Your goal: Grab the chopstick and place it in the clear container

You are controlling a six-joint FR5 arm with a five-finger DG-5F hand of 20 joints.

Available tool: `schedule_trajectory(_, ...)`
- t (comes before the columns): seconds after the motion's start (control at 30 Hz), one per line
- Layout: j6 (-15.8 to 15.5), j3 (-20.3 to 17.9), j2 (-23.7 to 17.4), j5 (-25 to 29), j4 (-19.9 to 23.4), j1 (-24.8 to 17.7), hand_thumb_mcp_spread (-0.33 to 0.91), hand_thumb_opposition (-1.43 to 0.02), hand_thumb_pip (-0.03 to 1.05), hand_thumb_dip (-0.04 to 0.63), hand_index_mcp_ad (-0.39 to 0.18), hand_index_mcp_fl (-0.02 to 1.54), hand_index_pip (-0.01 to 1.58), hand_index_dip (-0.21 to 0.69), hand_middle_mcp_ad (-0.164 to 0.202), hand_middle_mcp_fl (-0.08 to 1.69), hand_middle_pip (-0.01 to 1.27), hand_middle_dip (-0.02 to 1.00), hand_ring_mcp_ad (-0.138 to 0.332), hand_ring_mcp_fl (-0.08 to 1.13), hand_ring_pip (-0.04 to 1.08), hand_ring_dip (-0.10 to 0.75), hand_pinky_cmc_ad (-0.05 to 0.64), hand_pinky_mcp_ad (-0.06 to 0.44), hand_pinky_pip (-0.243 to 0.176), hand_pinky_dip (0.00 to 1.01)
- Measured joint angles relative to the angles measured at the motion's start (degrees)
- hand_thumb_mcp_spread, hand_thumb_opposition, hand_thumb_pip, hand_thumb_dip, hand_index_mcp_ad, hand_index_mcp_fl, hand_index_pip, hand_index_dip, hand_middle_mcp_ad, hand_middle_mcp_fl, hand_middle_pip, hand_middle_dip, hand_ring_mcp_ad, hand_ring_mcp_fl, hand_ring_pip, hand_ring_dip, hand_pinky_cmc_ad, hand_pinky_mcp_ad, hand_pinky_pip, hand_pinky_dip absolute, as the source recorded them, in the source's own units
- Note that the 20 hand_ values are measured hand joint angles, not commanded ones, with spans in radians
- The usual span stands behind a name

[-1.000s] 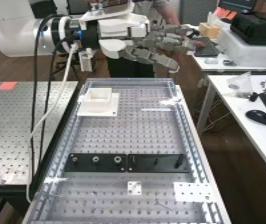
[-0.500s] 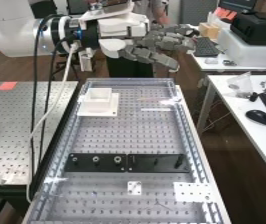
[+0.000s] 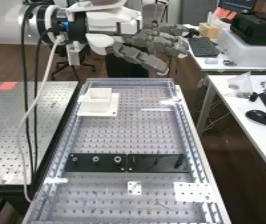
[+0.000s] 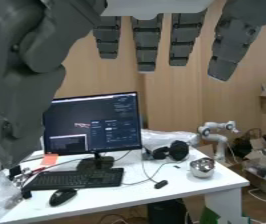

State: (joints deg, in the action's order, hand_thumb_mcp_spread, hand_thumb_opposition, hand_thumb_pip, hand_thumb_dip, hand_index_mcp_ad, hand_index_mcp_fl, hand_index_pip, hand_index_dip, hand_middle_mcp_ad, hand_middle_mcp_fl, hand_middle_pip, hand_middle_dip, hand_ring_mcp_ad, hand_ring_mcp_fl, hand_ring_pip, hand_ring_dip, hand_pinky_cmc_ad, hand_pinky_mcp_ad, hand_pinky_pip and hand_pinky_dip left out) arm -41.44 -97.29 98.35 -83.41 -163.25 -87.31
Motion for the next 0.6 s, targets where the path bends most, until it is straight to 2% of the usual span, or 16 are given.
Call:
schedule_trajectory(0.07,0.7,0.5,-0.8,-0.1,-1.3,0.3,0.16,-0.77,0.43,0.075,-0.112,0.02,0.07,0.096,0.089,0.07,0.14,0.15,0.152,0.02,0.10,0.147,0.443,0.360,-0.063,0.18)
schedule_trajectory(0.17,1.2,0.6,-1.8,-0.2,-2.1,0.7,0.13,-0.75,0.43,0.051,-0.087,0.02,0.07,0.093,0.101,0.07,0.13,0.15,0.175,0.02,0.10,0.129,0.443,0.356,-0.063,0.18)
schedule_trajectory(0.47,2.0,-0.8,-6.0,0.4,-3.3,0.1,0.08,-0.73,0.38,0.002,-0.075,0.04,0.09,0.093,0.106,0.07,0.14,0.16,0.173,0.02,0.10,0.084,0.443,0.356,-0.075,0.18)
schedule_trajectory(0.6,2.4,-1.4,-7.0,0.2,-3.8,-0.3,0.09,-0.73,0.38,0.000,-0.072,0.04,0.09,0.093,0.113,0.07,0.15,0.16,0.188,0.02,0.10,0.080,0.443,0.358,-0.075,0.18)
